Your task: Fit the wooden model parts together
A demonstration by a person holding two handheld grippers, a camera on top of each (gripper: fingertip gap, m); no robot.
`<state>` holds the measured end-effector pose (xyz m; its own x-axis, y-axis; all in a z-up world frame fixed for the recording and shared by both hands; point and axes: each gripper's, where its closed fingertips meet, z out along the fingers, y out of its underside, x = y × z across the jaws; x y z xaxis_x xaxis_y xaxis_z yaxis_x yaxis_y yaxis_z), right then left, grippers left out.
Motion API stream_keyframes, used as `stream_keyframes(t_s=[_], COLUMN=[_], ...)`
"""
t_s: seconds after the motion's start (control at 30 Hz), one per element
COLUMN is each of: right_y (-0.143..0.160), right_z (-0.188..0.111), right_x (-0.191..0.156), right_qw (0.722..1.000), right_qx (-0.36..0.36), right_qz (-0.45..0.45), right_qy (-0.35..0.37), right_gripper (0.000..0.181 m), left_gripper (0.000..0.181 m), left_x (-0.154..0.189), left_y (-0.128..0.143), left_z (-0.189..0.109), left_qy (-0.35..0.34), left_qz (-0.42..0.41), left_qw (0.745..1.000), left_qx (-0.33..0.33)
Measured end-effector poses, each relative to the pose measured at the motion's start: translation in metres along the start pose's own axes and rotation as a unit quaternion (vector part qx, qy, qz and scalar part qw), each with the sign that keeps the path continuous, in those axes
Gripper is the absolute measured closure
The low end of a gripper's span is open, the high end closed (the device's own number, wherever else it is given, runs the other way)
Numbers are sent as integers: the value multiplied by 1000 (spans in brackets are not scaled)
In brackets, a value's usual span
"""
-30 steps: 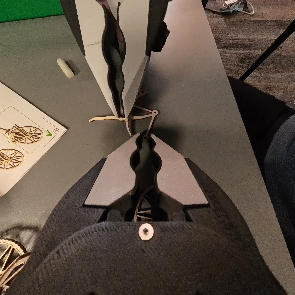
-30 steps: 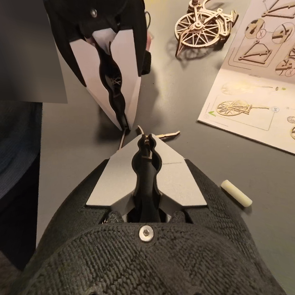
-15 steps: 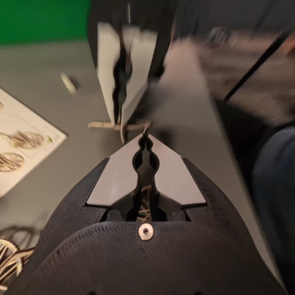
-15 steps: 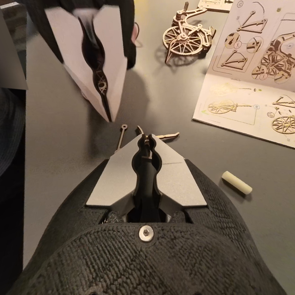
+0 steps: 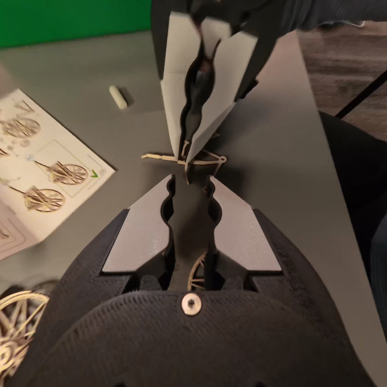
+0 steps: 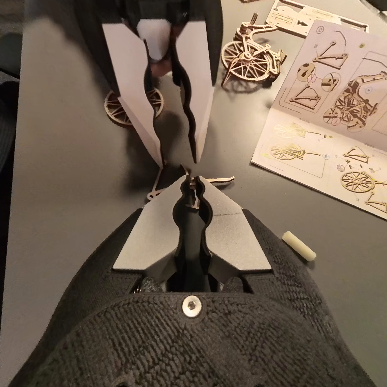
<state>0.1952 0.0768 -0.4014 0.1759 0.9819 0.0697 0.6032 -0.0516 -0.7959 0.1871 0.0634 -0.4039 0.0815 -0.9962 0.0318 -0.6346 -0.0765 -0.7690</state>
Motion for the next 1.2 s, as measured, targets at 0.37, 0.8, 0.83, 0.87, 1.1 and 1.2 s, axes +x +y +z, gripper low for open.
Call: stream_keyframes(t_s=[0.37, 0.8, 0.83, 0.87, 1.1, 1.2], right_y=[0, -1, -1, -1, -1, -1], right_z=[0, 0, 0, 0, 1, 0], right_x=[0, 0, 0, 0, 0, -1], right_qw=[1000, 999, 999, 999, 1000, 1000], right_qx=[1, 1, 1, 2, 3, 3], right_qz=[-24, -32, -32, -33, -21, -24], right_qy=[8, 11, 12, 14, -2, -5], right_gripper=[178, 178, 178, 178, 177, 177], left_gripper=[168, 180, 181, 181, 180, 180], left_x=[-9, -5, -5, -5, -4, -4], left_y=[-1, 0, 0, -1, 1, 1], left_z=[10, 10, 10, 10, 10, 10], left_qy=[35, 16, 10, 3, -10, -10], left_qz=[-51, -18, -9, -1, 2, -3], left_qw=[998, 997, 996, 996, 994, 994], left_qx=[-32, -79, -83, -88, -105, -111])
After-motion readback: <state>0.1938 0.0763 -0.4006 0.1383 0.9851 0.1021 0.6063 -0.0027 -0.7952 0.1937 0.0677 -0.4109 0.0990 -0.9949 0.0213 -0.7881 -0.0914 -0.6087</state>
